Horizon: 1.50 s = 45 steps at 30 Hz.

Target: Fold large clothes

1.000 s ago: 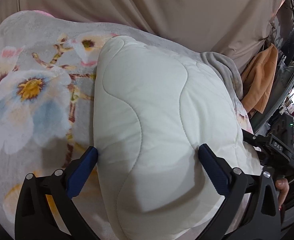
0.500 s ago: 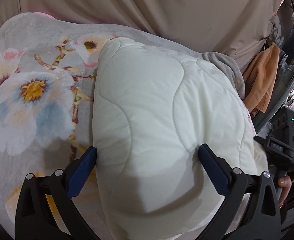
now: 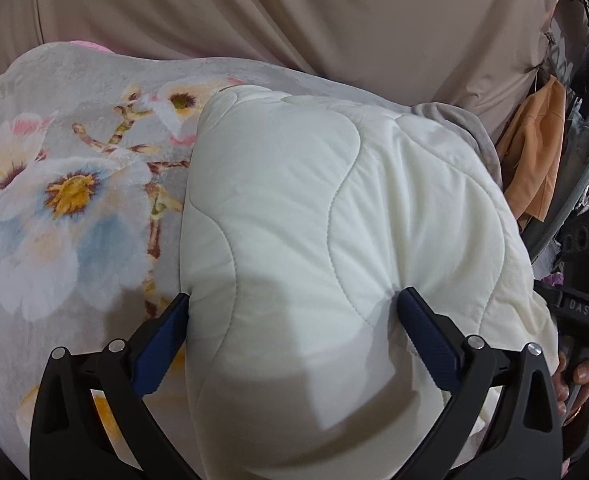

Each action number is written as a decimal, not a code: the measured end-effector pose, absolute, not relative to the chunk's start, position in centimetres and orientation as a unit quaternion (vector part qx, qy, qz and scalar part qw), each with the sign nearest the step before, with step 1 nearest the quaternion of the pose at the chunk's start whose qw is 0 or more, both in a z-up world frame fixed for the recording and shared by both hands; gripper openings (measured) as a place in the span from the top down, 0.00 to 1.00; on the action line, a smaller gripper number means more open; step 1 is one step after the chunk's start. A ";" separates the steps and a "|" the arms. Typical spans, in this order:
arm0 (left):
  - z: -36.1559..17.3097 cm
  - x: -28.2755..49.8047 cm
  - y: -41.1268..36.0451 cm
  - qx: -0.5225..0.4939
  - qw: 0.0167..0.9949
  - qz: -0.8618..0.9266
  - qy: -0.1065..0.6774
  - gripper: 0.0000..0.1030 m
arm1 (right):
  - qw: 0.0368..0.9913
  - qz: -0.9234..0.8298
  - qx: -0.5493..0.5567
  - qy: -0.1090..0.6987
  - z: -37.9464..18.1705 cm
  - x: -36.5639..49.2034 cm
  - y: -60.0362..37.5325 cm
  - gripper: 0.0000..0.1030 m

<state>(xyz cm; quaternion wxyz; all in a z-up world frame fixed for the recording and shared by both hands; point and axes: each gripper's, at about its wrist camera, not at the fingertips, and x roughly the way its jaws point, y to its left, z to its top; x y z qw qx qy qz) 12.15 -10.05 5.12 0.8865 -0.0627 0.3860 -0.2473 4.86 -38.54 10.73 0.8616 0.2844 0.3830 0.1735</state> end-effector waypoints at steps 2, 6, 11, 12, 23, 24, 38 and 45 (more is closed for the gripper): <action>5.1 12.2 -10.1 -0.059 0.888 -0.248 0.383 0.04 | 0.862 0.154 0.282 0.393 10.0 5.3 -38.7 0.76; 4.9 11.8 -10.5 -0.046 0.893 -0.245 0.374 0.04 | 0.837 0.140 0.330 0.414 6.8 6.3 -40.2 0.55; 4.7 11.8 -10.6 -0.043 0.896 -0.244 0.367 0.04 | 0.839 0.169 0.324 0.404 7.8 6.6 -39.1 0.85; 4.8 11.9 -10.6 -0.042 0.896 -0.245 0.368 0.04 | 0.847 0.168 0.313 0.396 8.6 6.3 -38.8 0.87; 6.9 10.8 -12.3 0.024 0.910 -0.257 0.324 0.06 | 0.841 0.135 0.340 0.398 7.0 5.9 -41.1 0.87; 6.4 10.7 -12.3 0.020 0.914 -0.251 0.320 0.05 | 0.833 0.139 0.361 0.396 6.3 5.9 -41.7 0.87; 5.3 11.1 -9.2 -0.057 0.888 -0.262 0.374 0.04 | 0.802 0.146 0.385 0.433 3.8 5.3 -41.6 0.46; 3.1 12.1 -6.5 -0.146 0.845 -0.286 0.428 0.04 | 0.829 0.157 0.335 0.420 5.5 5.0 -40.1 0.52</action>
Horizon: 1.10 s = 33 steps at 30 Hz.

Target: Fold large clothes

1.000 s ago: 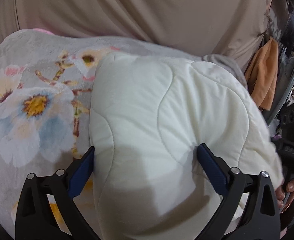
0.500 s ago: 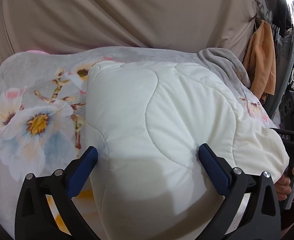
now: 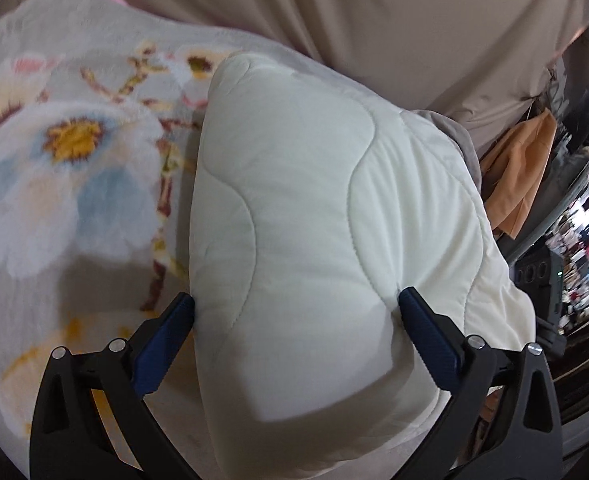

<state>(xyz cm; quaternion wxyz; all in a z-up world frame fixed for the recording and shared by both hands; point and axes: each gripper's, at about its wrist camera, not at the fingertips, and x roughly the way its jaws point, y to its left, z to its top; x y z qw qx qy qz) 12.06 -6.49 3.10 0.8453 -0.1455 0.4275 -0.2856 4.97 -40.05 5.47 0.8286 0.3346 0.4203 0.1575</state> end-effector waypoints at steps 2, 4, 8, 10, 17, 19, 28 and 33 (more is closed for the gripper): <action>2.3 12.5 -6.7 -0.158 0.838 -0.293 0.433 0.04 | 0.808 0.171 0.370 0.425 4.1 5.8 -40.6 0.50; 1.9 12.9 -7.1 -0.163 0.834 -0.297 0.435 0.04 | 0.798 0.178 0.391 0.422 3.5 6.0 -40.9 0.52; 2.2 13.3 -8.0 -0.162 0.833 -0.297 0.438 0.04 | 0.802 0.175 0.400 0.407 3.6 5.9 -41.1 0.67; 3.1 12.8 -8.9 -0.142 0.842 -0.291 0.430 0.05 | 0.815 0.169 0.384 0.398 4.4 5.4 -41.1 0.75; 6.3 11.0 -12.5 -0.061 0.872 -0.295 0.386 0.15 | 0.867 0.121 0.328 0.356 8.7 3.1 -41.1 0.82; 5.4 11.8 -13.6 -0.046 0.870 -0.291 0.394 0.15 | 0.861 0.106 0.320 0.381 7.7 3.5 -41.6 0.80; 5.6 11.3 -14.8 -0.005 0.889 -0.272 0.369 0.19 | 0.863 0.098 0.321 0.378 6.9 3.9 -41.6 0.82; 7.9 10.0 -14.3 -0.003 0.891 -0.289 0.351 0.25 | 0.887 0.092 0.308 0.331 10.3 2.3 -41.0 0.83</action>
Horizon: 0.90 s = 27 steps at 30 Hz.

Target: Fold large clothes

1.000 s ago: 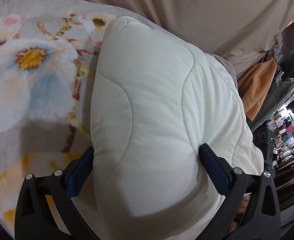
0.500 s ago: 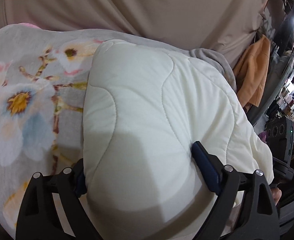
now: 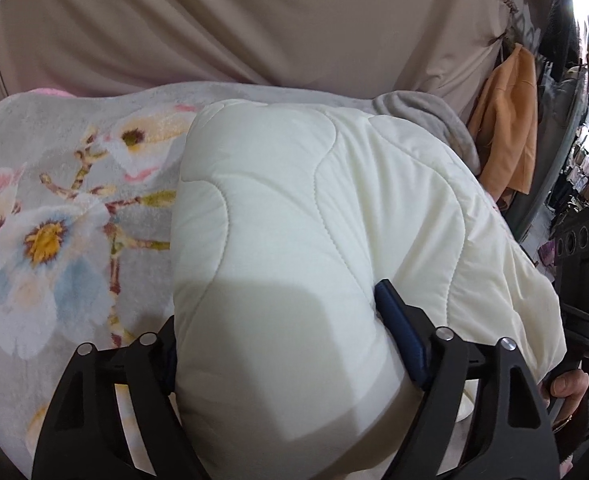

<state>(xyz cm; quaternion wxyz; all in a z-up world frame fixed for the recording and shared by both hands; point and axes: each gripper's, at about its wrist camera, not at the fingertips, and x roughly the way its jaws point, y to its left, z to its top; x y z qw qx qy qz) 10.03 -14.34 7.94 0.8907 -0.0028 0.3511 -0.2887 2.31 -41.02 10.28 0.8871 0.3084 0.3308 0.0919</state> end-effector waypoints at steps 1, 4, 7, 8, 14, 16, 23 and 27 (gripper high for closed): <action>8.5 9.7 -14.3 -0.003 0.891 -0.294 0.347 0.26 | 0.892 0.090 0.308 0.320 11.1 1.8 -41.1 0.84; 10.5 8.4 -14.2 0.001 0.893 -0.310 0.328 0.27 | 0.904 0.084 0.305 0.288 13.2 0.0 -40.9 0.84; 12.9 6.4 -14.1 0.013 0.899 -0.325 0.294 0.29 | 0.916 0.074 0.301 0.254 15.4 -2.3 -40.5 0.84; 13.8 5.7 -14.1 0.017 0.901 -0.329 0.281 0.29 | 0.920 0.072 0.298 0.243 16.1 -3.0 -40.7 0.84; 20.1 1.2 -12.5 0.022 0.916 -0.354 0.188 0.29 | 0.950 0.065 0.258 0.165 23.5 -6.7 -38.9 0.84; 22.3 -0.2 -11.3 0.018 0.921 -0.358 0.153 0.29 | 0.959 0.069 0.238 0.138 26.5 -7.7 -37.9 0.84; 28.8 -3.9 -5.6 0.005 0.936 -0.350 0.034 0.29 | 0.979 0.096 0.170 0.056 35.0 -9.6 -32.8 0.84; 31.7 -4.8 -1.7 -0.007 0.943 -0.332 -0.026 0.29 | 0.982 0.125 0.142 0.016 38.9 -9.2 -29.5 0.84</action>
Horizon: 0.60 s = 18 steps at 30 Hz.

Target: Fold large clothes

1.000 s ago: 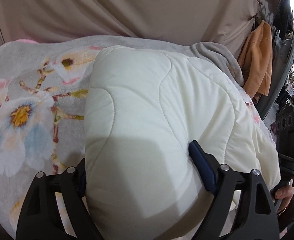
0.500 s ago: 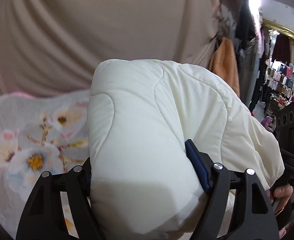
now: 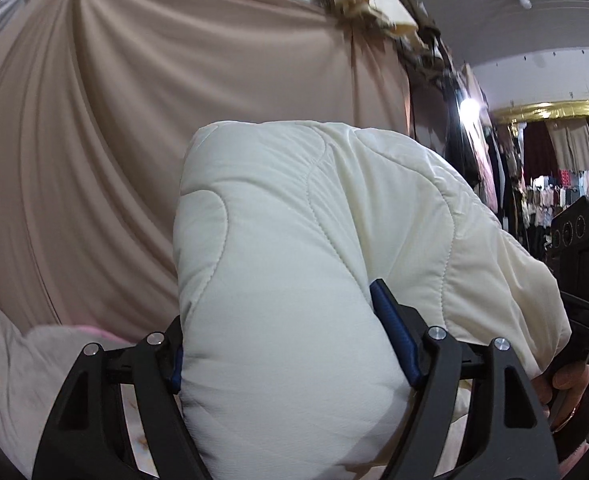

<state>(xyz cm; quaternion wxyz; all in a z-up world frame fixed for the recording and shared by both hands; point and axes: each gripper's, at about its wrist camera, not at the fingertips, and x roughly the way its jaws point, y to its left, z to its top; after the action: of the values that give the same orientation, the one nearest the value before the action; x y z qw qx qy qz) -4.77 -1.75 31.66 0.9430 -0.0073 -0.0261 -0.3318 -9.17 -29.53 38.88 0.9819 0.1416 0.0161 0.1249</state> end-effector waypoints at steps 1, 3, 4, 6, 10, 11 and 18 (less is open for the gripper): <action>32.2 -4.8 -0.8 -0.009 0.944 -0.327 -0.037 0.29 | 0.982 0.132 0.135 0.008 39.6 -9.0 -28.6 0.84; 33.2 -4.8 1.0 -0.015 0.946 -0.317 -0.060 0.29 | 0.981 0.150 0.127 -0.007 41.1 -8.1 -27.0 0.84; 33.6 -4.7 1.9 -0.018 0.947 -0.313 -0.073 0.28 | 0.979 0.159 0.125 -0.014 41.7 -7.5 -26.3 0.84; 34.4 -4.4 3.5 -0.023 0.949 -0.300 -0.098 0.28 | 0.976 0.177 0.123 -0.025 42.5 -6.1 -25.0 0.84; 34.6 -2.3 6.2 -0.033 0.951 -0.282 -0.124 0.26 | 0.970 0.204 0.126 -0.027 43.1 -2.1 -22.6 0.83; 34.3 -1.4 6.8 -0.037 0.952 -0.278 -0.125 0.26 | 0.969 0.210 0.129 -0.021 42.9 -0.6 -22.0 0.83; 28.4 10.5 10.0 -0.075 0.968 -0.239 -0.035 0.25 | 0.954 0.223 0.181 0.079 36.1 12.8 -19.5 0.82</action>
<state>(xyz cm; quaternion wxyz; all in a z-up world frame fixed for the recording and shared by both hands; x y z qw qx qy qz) 10.45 10.01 28.42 0.9676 -0.0749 -0.0345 -0.2387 12.84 -19.51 36.06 0.9545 0.1809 0.0793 0.2234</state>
